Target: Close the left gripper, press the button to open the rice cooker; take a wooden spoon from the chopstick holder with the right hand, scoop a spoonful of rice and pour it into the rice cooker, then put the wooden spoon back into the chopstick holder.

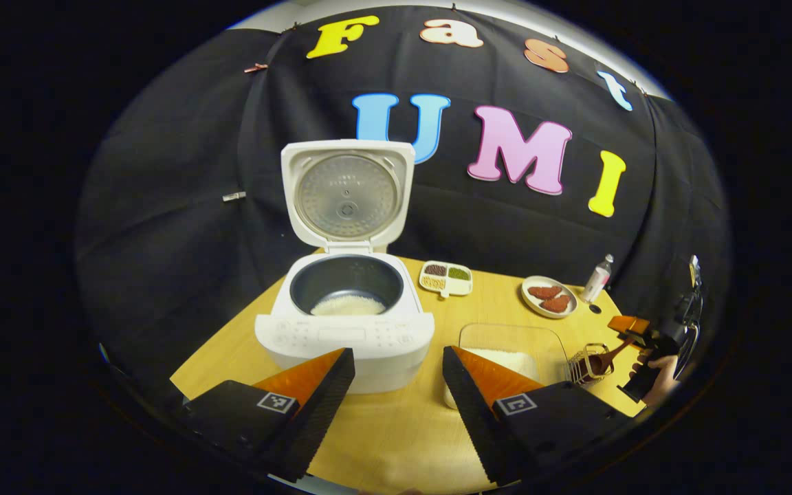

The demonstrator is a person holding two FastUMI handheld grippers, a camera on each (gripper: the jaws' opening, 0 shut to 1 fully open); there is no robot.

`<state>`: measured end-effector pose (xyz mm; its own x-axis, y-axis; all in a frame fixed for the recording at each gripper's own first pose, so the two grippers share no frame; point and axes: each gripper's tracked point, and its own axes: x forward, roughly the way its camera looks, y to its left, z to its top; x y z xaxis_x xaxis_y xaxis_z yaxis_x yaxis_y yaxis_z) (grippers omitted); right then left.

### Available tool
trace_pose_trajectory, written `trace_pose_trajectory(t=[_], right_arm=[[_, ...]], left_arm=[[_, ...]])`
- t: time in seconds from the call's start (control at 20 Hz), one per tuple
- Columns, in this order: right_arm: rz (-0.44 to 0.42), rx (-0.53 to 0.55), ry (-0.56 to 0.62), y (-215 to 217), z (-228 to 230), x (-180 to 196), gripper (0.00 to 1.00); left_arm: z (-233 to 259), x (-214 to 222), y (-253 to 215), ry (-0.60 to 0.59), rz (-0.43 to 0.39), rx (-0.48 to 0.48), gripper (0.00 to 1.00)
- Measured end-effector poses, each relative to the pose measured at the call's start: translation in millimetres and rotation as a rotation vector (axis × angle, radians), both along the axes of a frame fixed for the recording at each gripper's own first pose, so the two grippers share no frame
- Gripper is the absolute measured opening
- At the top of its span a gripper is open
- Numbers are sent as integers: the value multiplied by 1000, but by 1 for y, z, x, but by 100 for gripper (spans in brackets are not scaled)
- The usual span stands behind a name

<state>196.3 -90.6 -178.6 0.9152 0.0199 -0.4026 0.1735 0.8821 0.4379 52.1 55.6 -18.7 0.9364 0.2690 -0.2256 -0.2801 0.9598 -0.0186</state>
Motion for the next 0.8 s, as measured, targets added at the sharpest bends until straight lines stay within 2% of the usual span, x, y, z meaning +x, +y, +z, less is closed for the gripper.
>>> trace_pose_trajectory(t=[0.1, 0.25, 0.5, 0.65, 0.8], right_arm=[[-10, -21, 14, -8, -1, -8, 97], [-27, -39, 22, -20, 7, -27, 99], [-66, -95, 22, -50, 25, -64, 99], [-87, -140, 7, -68, 43, -89, 98], [-119, -168, -14, -80, 61, -112, 98]], left_arm=[[21, 0, 11, -32, 13, 45, 90], [57, 4, 22, -86, 23, 89, 90], [116, 16, 30, -179, 10, 32, 90], [156, 22, 53, -248, 42, 76, 90], [194, 33, 68, -303, 40, 85, 89]])
